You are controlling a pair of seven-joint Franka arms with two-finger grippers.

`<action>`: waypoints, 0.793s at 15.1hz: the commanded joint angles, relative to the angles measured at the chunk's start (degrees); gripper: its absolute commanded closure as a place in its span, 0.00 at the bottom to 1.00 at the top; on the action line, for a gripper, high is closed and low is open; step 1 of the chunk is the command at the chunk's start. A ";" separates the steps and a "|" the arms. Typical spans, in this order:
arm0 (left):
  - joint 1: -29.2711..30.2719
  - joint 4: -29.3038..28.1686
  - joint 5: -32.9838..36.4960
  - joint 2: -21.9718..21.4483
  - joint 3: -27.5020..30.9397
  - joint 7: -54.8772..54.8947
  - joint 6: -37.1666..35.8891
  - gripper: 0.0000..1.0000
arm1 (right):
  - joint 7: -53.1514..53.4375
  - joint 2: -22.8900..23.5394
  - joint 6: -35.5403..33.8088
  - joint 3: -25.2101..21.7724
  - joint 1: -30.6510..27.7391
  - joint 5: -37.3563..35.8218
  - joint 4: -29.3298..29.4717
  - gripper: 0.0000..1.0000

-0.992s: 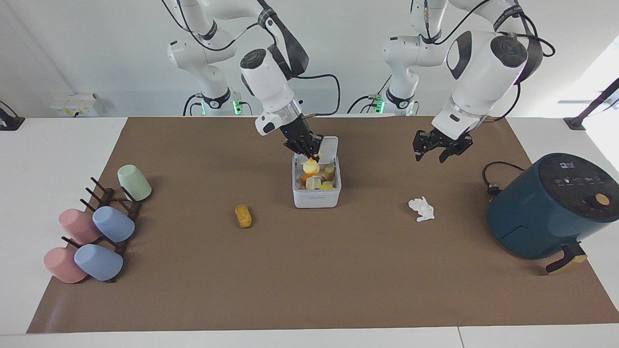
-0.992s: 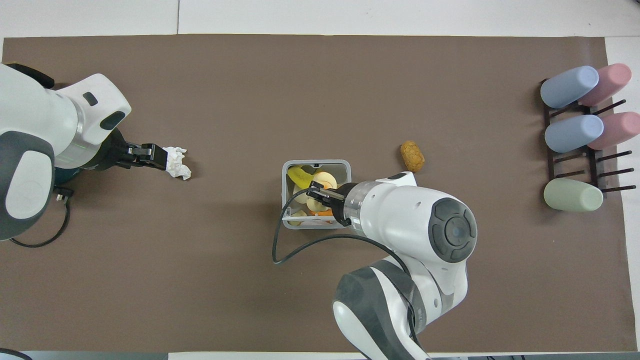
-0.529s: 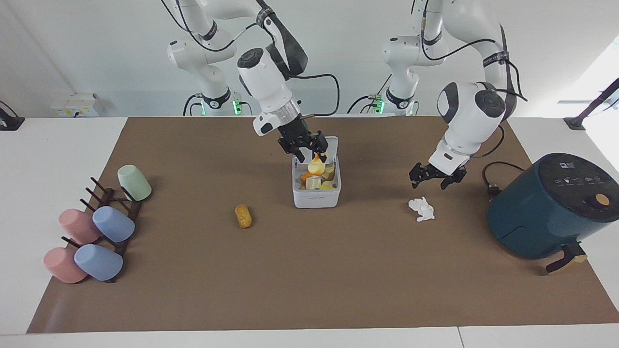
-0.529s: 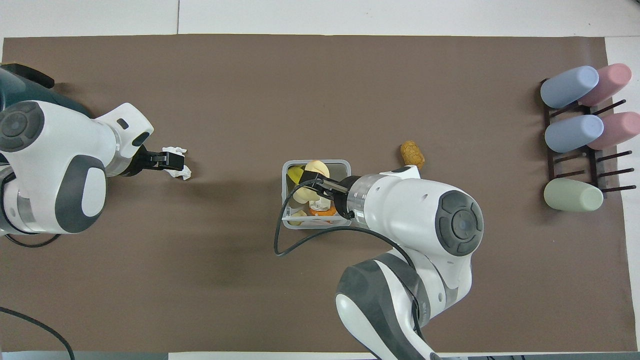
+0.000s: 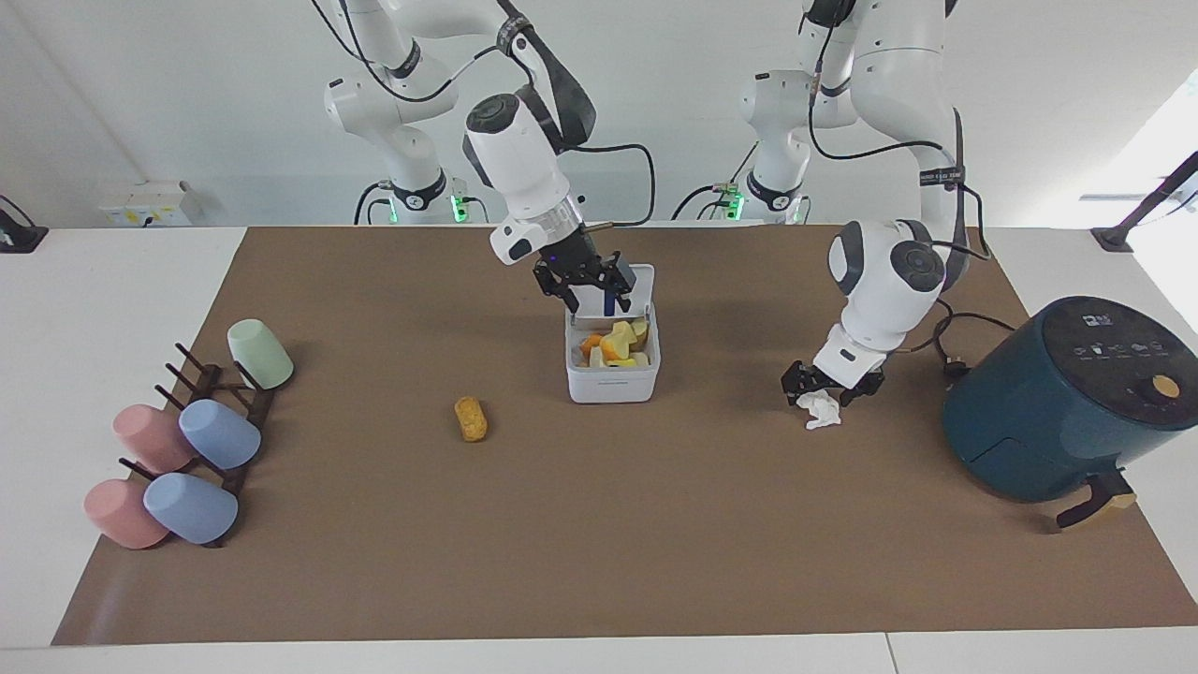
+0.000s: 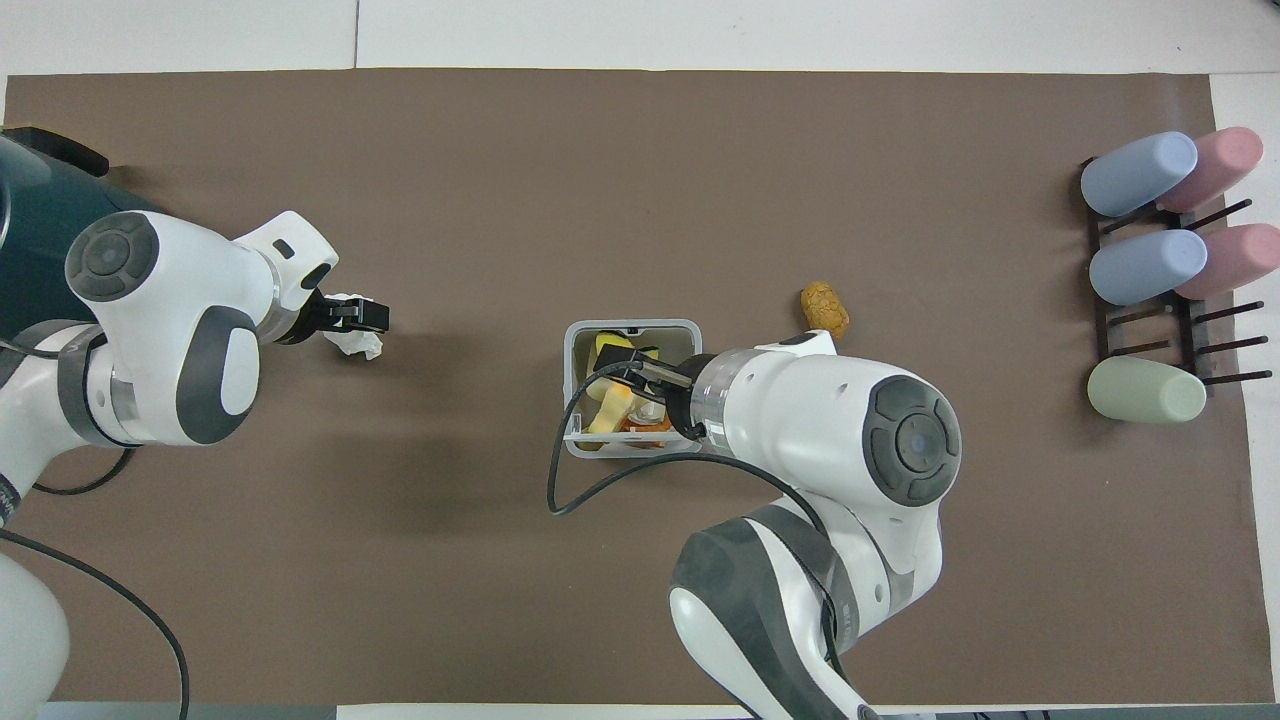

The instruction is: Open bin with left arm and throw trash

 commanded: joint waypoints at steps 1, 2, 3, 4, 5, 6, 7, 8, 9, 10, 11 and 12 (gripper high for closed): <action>0.71 0.87 1.38 0.12 -0.19 0.53 0.39 0.54 | -7.73 1.80 -4.69 0.24 -5.62 -4.49 4.34 0.00; 0.71 1.31 1.38 0.21 -0.19 0.53 0.03 0.73 | -11.86 2.68 -5.48 0.24 -7.74 -4.85 5.66 0.00; 0.71 1.49 1.38 0.21 -0.19 0.53 -0.40 0.99 | -16.86 5.12 -5.93 0.24 -9.85 -5.46 7.50 0.00; 0.63 1.84 1.38 0.21 -0.19 0.44 -1.02 1.00 | -20.82 7.41 -5.41 0.15 -11.35 -6.77 8.56 0.00; 0.54 2.19 1.38 0.12 -0.19 0.44 -1.89 1.00 | -23.82 8.57 -5.14 0.24 -12.67 -8.61 8.66 0.00; 0.45 2.80 1.38 0.12 -0.19 0.44 -2.95 1.00 | -26.29 9.36 -5.14 0.24 -13.20 -10.72 8.57 0.00; 0.45 3.50 1.38 0.04 -0.19 0.44 -3.91 1.00 | -28.83 10.24 -5.14 0.24 -13.29 -12.48 8.57 0.00; 0.36 4.47 1.38 -0.05 -0.19 0.09 -5.14 1.00 | -31.12 11.29 -5.14 0.24 -13.56 -13.54 8.57 0.00; 0.10 6.30 1.38 -0.14 -0.27 -0.43 -7.16 1.00 | -33.76 12.52 -5.05 0.24 -13.99 -14.25 8.57 0.00; -0.16 9.11 1.03 -0.14 -0.45 -1.39 -10.57 1.00 | -37.61 13.75 -4.53 0.24 -14.43 -15.12 8.57 0.00; -0.43 12.35 0.77 0.12 -0.54 -3.58 -13.91 1.00 | -41.30 14.81 -3.66 0.24 -14.96 -16.09 8.57 0.00; -1.73 15.95 0.50 0.38 -0.71 -6.82 -17.08 1.00 | -44.91 15.43 -3.30 0.24 -15.83 -16.71 8.57 0.00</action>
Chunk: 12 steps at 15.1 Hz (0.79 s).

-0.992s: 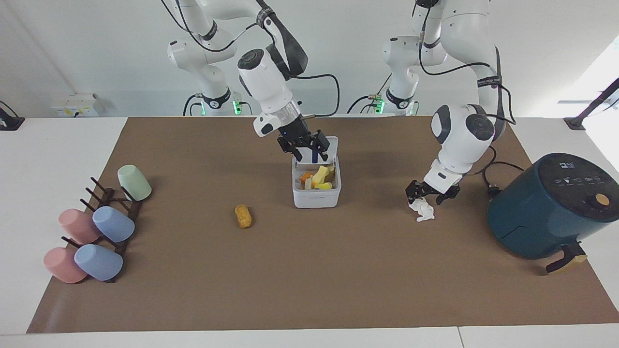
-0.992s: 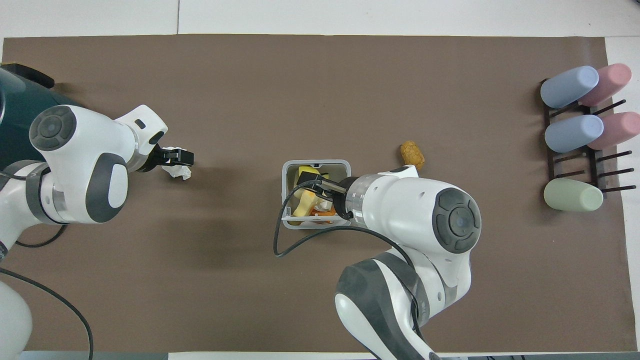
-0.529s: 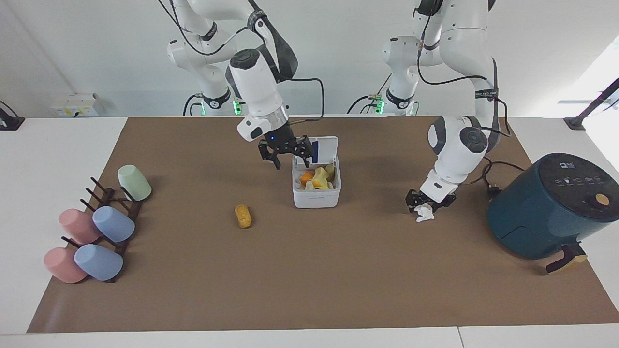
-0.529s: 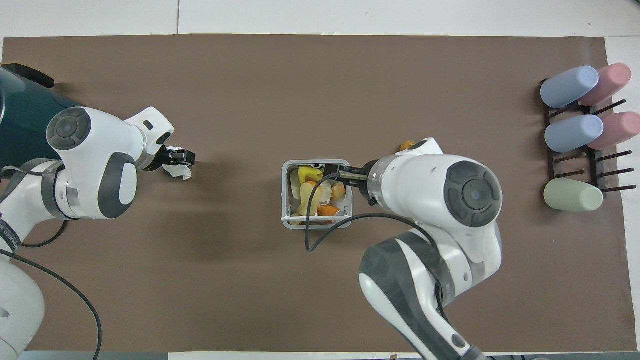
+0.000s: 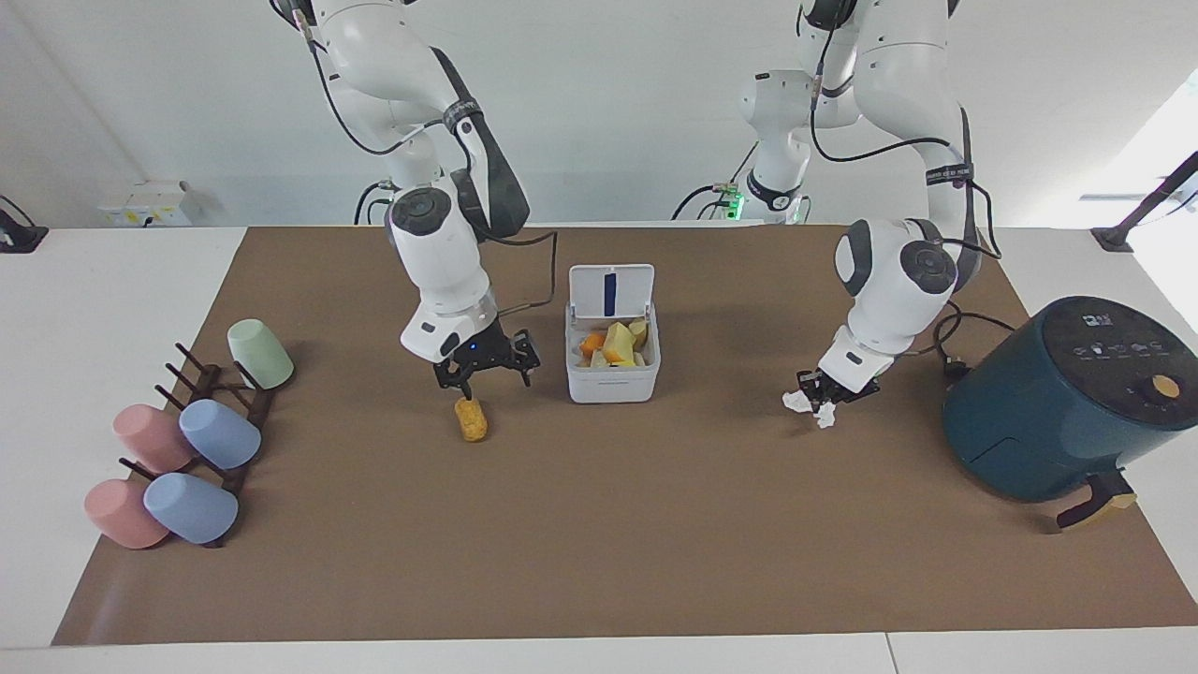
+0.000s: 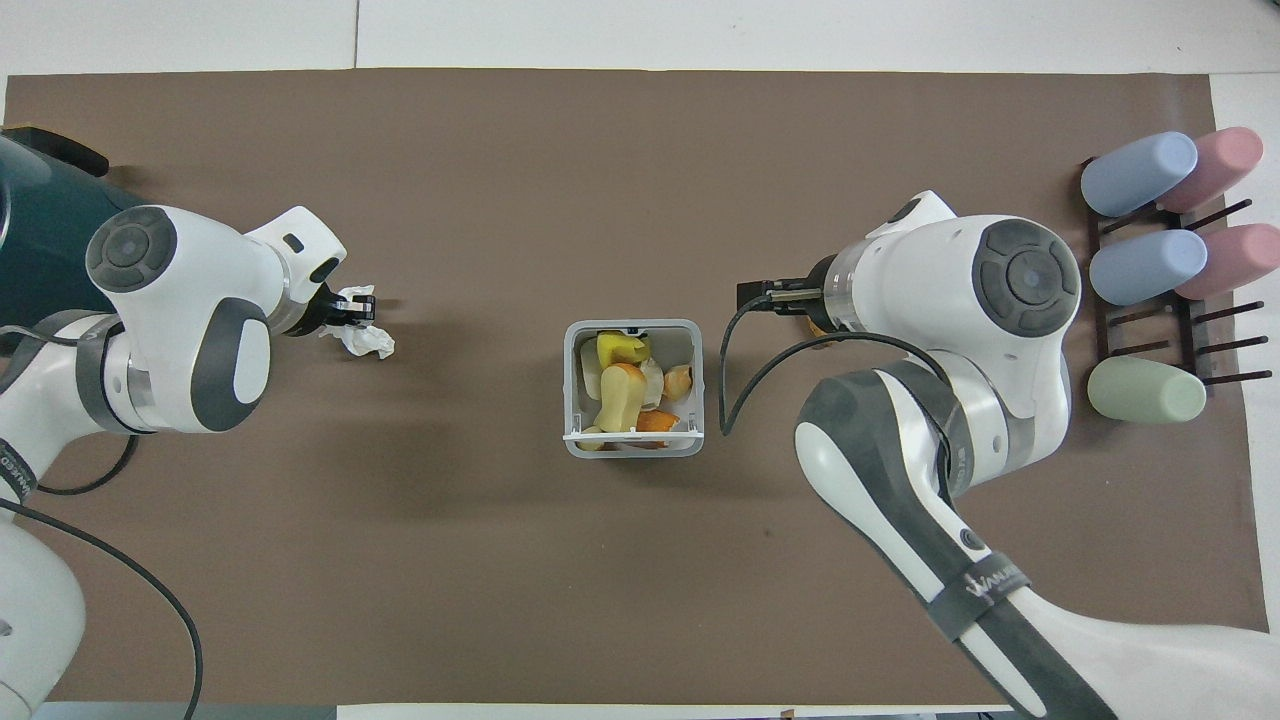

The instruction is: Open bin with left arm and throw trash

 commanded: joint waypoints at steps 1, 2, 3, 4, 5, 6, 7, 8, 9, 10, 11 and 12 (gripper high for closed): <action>-3.47 10.05 -0.75 0.82 -0.10 -7.71 -9.56 1.00 | -10.10 2.55 0.92 0.72 -2.70 -2.19 1.25 0.00; -5.06 12.17 -1.81 0.65 -0.10 -9.74 -12.11 1.00 | -13.00 2.81 1.10 0.72 -2.96 -2.28 1.16 0.00; -6.64 14.02 -2.26 0.30 -0.18 -11.85 -14.31 1.00 | -15.64 3.60 1.19 0.72 -3.49 -2.28 1.07 0.00; -7.96 15.69 -3.30 0.04 -0.36 -14.57 -15.89 1.00 | -17.93 3.87 1.97 0.72 -4.10 -2.28 0.72 0.00; -9.11 17.27 -4.45 0.03 -0.45 -16.95 -17.13 1.00 | -19.69 3.96 3.02 0.72 -4.72 -2.19 -0.06 0.00; -10.68 18.94 -5.24 0.03 -0.71 -19.06 -18.10 1.00 | -20.58 3.87 3.56 0.72 -5.16 -2.19 -1.03 0.00; -13.22 19.39 -5.42 0.12 -0.80 -21.86 -17.76 1.00 | -21.72 3.87 4.17 0.81 -5.95 -2.19 -1.65 0.00; -15.51 19.31 -5.42 0.12 -0.71 -24.07 -17.15 1.00 | -22.60 4.31 7.22 0.81 -6.30 -2.19 -2.09 0.00; -17.97 18.79 -5.42 0.04 -0.71 -25.48 -16.10 1.00 | -22.70 4.83 10.56 0.81 -6.13 -2.19 -3.40 0.14; -19.21 18.09 -5.51 -0.14 -0.71 -25.50 -15.56 1.00 | -22.70 4.75 11.03 0.81 -5.96 -2.19 -3.93 0.36; -20.36 17.04 -5.51 -0.75 -0.71 -25.50 -14.86 1.00 | -22.87 4.75 10.77 0.81 -5.78 -2.19 -3.94 0.74; -21.59 15.72 -5.51 -1.02 -0.71 -25.50 -14.07 1.00 | -22.88 4.66 10.25 0.81 -5.43 -2.19 -3.94 1.00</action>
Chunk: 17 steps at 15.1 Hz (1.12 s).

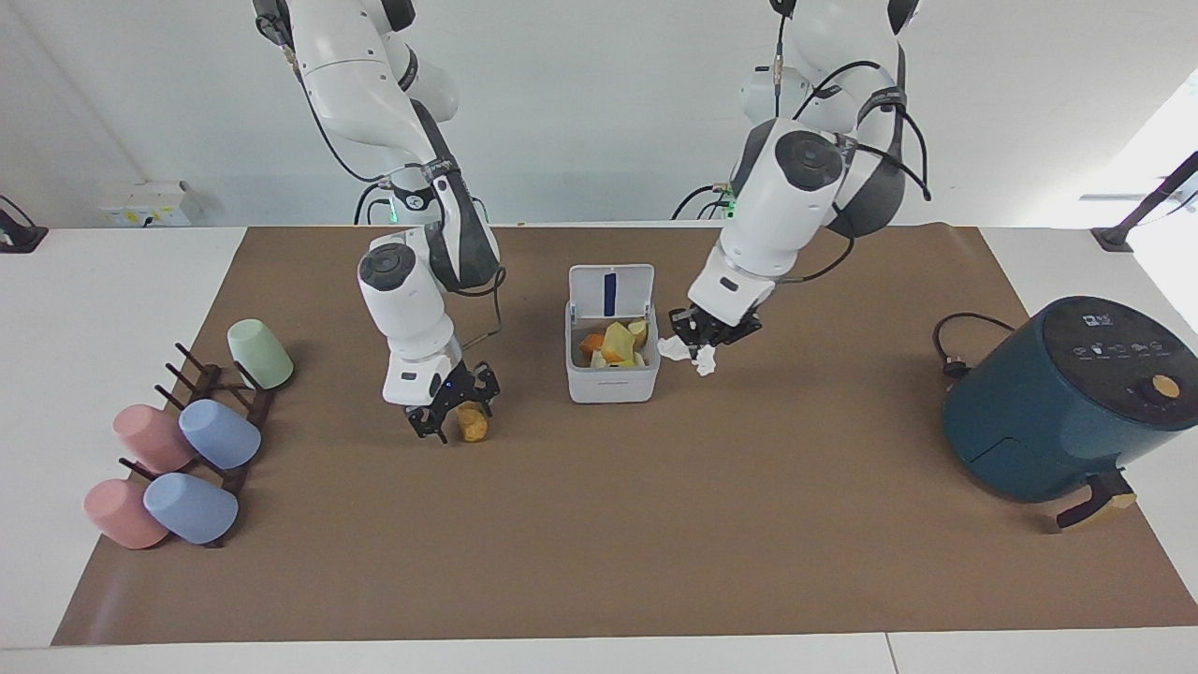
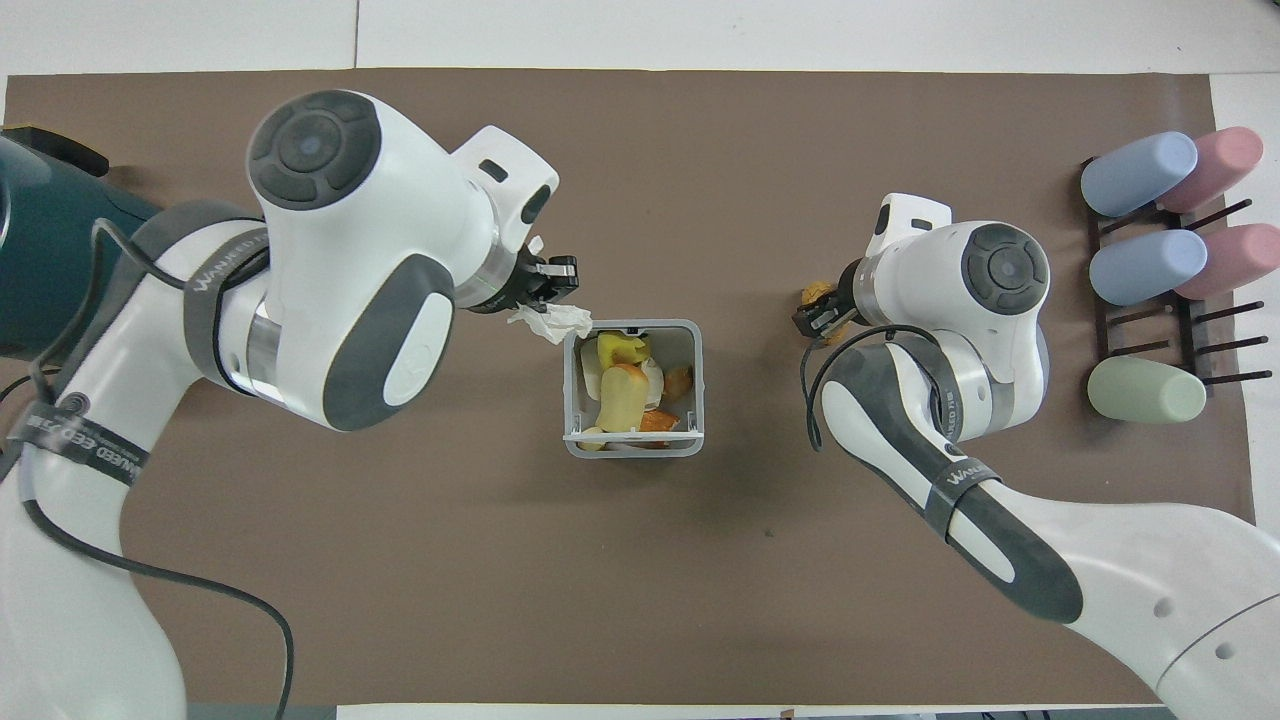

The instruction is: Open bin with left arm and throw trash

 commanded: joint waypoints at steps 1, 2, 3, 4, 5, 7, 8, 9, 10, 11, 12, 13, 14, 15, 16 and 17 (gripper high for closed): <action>-3.50 -3.75 -1.07 -1.16 0.89 -0.07 3.00 1.00 | -0.55 -0.41 0.68 0.79 -0.25 -1.27 -0.97 1.00; -4.47 -5.77 -1.07 -1.77 0.89 -0.16 4.32 1.00 | -0.29 -0.67 -0.02 0.79 -0.16 -1.27 -0.97 1.00; -5.70 -7.44 -1.07 -2.04 0.89 -0.16 5.38 1.00 | 0.06 -1.37 -1.59 0.79 -0.07 -1.27 -0.89 1.00; -6.67 -8.50 -0.98 -2.13 0.89 -0.16 6.52 1.00 | 0.15 -1.90 -2.47 0.79 -0.07 -1.27 -0.97 1.00; -7.12 -9.82 -0.98 -2.04 0.98 -0.25 7.83 1.00 | 0.24 -2.60 -2.74 0.79 -0.16 -1.19 -0.97 1.00; -7.30 -11.93 -0.98 -2.04 0.89 -0.25 10.38 1.00 | 4.17 -4.36 -4.93 0.79 -0.34 -1.19 -0.89 1.00; -7.73 -12.81 -0.98 -2.04 0.89 -0.25 11.35 1.00 | 6.37 -6.63 -7.38 0.79 -0.34 -1.19 -0.97 1.00; -8.17 -13.60 -0.98 -2.04 0.89 -0.16 11.97 1.00 | 7.79 -8.91 -11.15 0.79 -0.42 -1.19 -0.80 1.00; -8.26 -14.39 -0.98 -2.04 0.89 -0.16 12.85 1.00 | 9.02 -10.76 -13.88 0.79 -0.51 -1.01 -0.54 1.00; -8.44 -14.92 -0.98 -2.04 0.89 -0.16 13.20 1.00 | 10.34 -12.70 -16.35 0.88 -0.69 -0.40 -0.45 1.00; -8.44 -15.01 -0.98 -2.13 0.89 -0.16 13.21 1.00 | 12.00 -14.54 -19.15 0.88 -0.60 -0.22 -0.01 1.00; -8.44 -15.02 -0.98 -2.13 0.89 -0.16 13.12 0.73 | 13.59 -15.60 -22.23 0.88 -0.51 -0.13 0.95 1.00; -8.61 -15.02 -0.98 -2.13 0.89 -0.16 13.12 0.20 | 14.91 -16.14 -24.61 0.96 -0.51 -0.04 1.92 1.00; -8.96 -14.93 -0.90 -2.13 0.98 -0.25 12.77 0.00 | 16.14 -16.58 -27.42 0.96 -0.51 -0.04 3.23 1.00; -9.23 -14.75 -0.98 -2.13 0.98 -0.16 12.51 0.00 | 16.85 -17.02 -30.32 0.96 -0.60 -0.04 4.55 1.00; -9.32 -14.58 -0.90 -2.13 0.98 -0.25 12.24 0.00 | 16.94 -17.20 -32.17 0.96 -0.60 -0.04 5.35 1.00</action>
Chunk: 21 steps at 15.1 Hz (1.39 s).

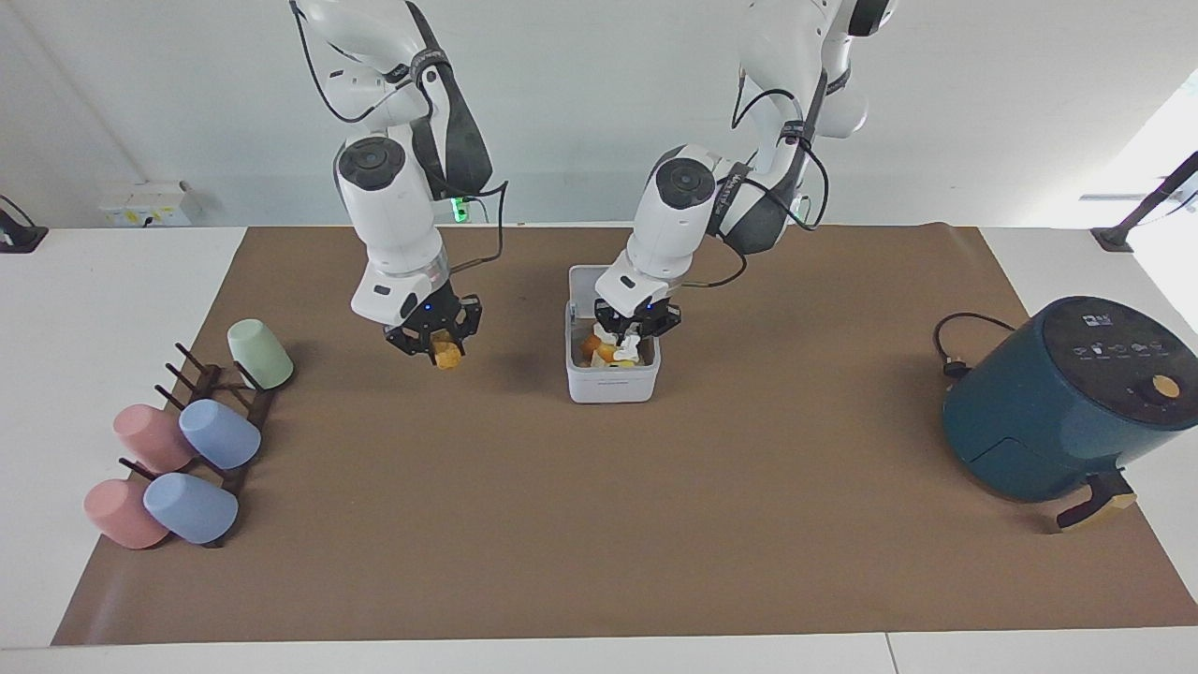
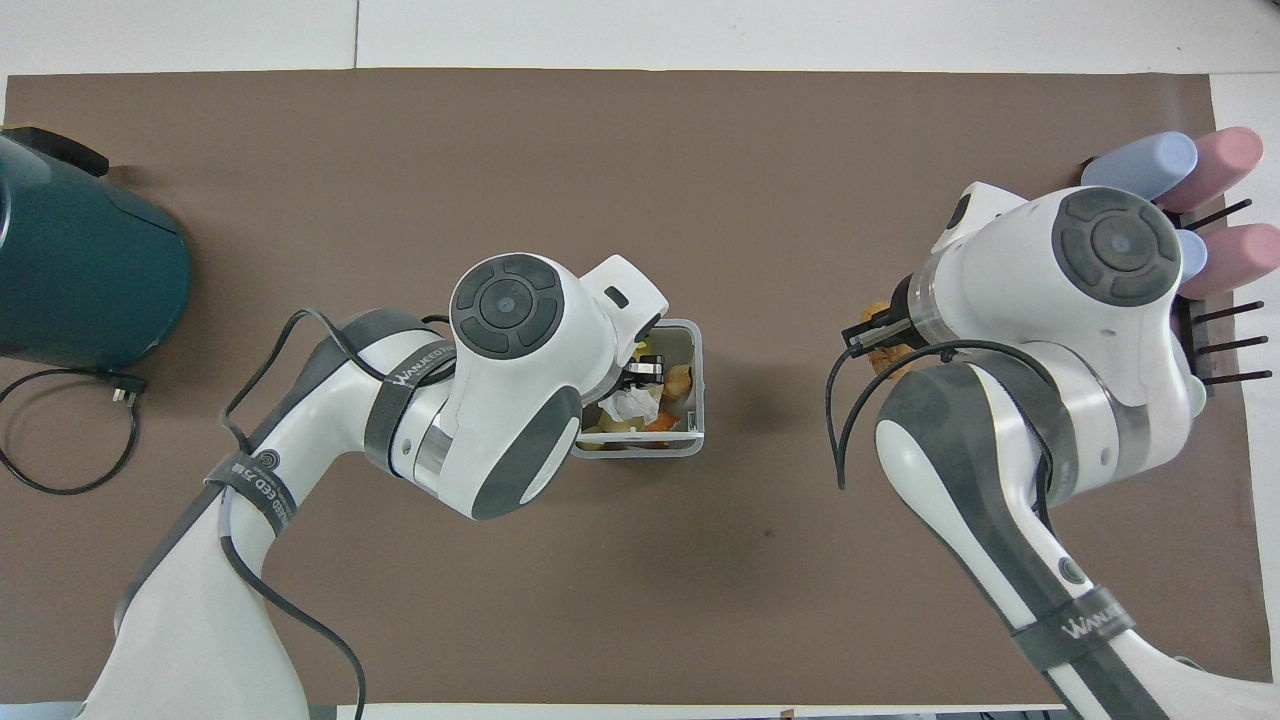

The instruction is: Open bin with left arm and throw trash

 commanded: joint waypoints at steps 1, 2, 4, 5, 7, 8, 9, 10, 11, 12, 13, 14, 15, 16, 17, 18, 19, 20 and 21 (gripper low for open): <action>-1.40 -1.71 -0.88 -1.99 1.04 0.02 -0.38 0.00 | 1.86 -0.36 -4.58 0.59 -0.63 0.05 2.56 1.00; -1.40 -1.36 -0.88 -2.08 1.04 -0.15 -1.43 0.00 | 2.13 -0.54 -4.85 0.59 -0.55 0.22 2.65 1.00; -1.31 -0.40 -0.79 -2.95 1.04 -0.15 -3.37 0.00 | 4.48 -0.46 -7.12 0.42 -0.72 5.82 4.22 1.00; -1.22 -0.13 -0.88 -3.83 1.04 -0.07 -4.34 0.00 | 7.20 -0.37 -7.48 0.33 -0.81 7.41 4.49 1.00; -0.70 1.27 -0.88 -5.41 1.12 -0.07 -7.23 0.00 | 12.03 -0.19 -6.26 0.50 -0.02 7.78 4.49 1.00; -0.61 2.84 -0.88 -5.50 1.30 -0.07 -9.42 0.00 | 15.28 -0.10 -5.30 0.85 0.33 7.96 4.49 1.00; -0.43 4.51 -0.88 -5.68 1.48 -0.07 -11.53 0.00 | 18.27 -0.10 -4.07 1.12 1.90 8.65 4.49 1.00; 0.18 5.75 -0.88 -6.03 1.83 0.02 -13.12 0.00 | 21.08 0.07 -2.58 1.12 3.40 9.36 4.41 1.00; 1.75 6.63 -0.88 -6.81 1.83 0.20 -14.27 0.00 | 23.81 0.07 -1.17 1.12 4.37 9.97 4.32 1.00; 3.68 7.07 -0.88 -7.78 1.83 0.20 -14.80 0.00 | 26.53 0.16 0.49 1.12 5.68 11.20 4.32 1.00; 5.53 7.25 -0.88 -9.18 1.83 0.29 -15.33 0.00 | 28.74 0.51 2.51 1.12 6.74 13.04 4.23 1.00; 7.63 7.34 -0.79 -10.41 1.83 0.46 -16.11 0.00 | 31.37 0.86 4.62 1.12 7.88 15.49 4.06 1.00; 10.35 7.34 -0.35 -11.73 1.83 1.07 -17.51 0.00 | 33.92 1.30 6.82 1.12 8.59 17.69 3.88 1.00; 12.64 7.34 -0.18 -12.88 1.83 2.64 -18.75 0.00 | 35.25 2.09 9.01 1.12 9.38 18.84 3.88 1.00; 15.01 7.34 0.00 -13.58 1.92 4.92 -20.06 0.00 | 35.87 2.79 10.60 1.12 10.69 19.46 3.88 1.00; 17.91 7.34 0.44 -14.46 1.92 8.69 -22.08 0.00 | 37.36 3.75 12.71 1.12 12.27 20.34 3.88 1.00; 20.20 7.34 1.05 -15.08 1.92 11.86 -23.49 0.00 | 39.55 4.29 14.73 1.12 13.33 20.87 3.79 1.00; 22.75 7.34 1.93 -15.69 1.92 15.54 -24.90 0.00 | 41.57 4.90 16.40 1.12 14.12 20.88 3.70 1.00; 25.21 7.34 2.20 -16.48 1.92 19.49 -26.39 0.00 | 42.46 4.99 17.03 1.12 14.65 20.88 3.35 1.00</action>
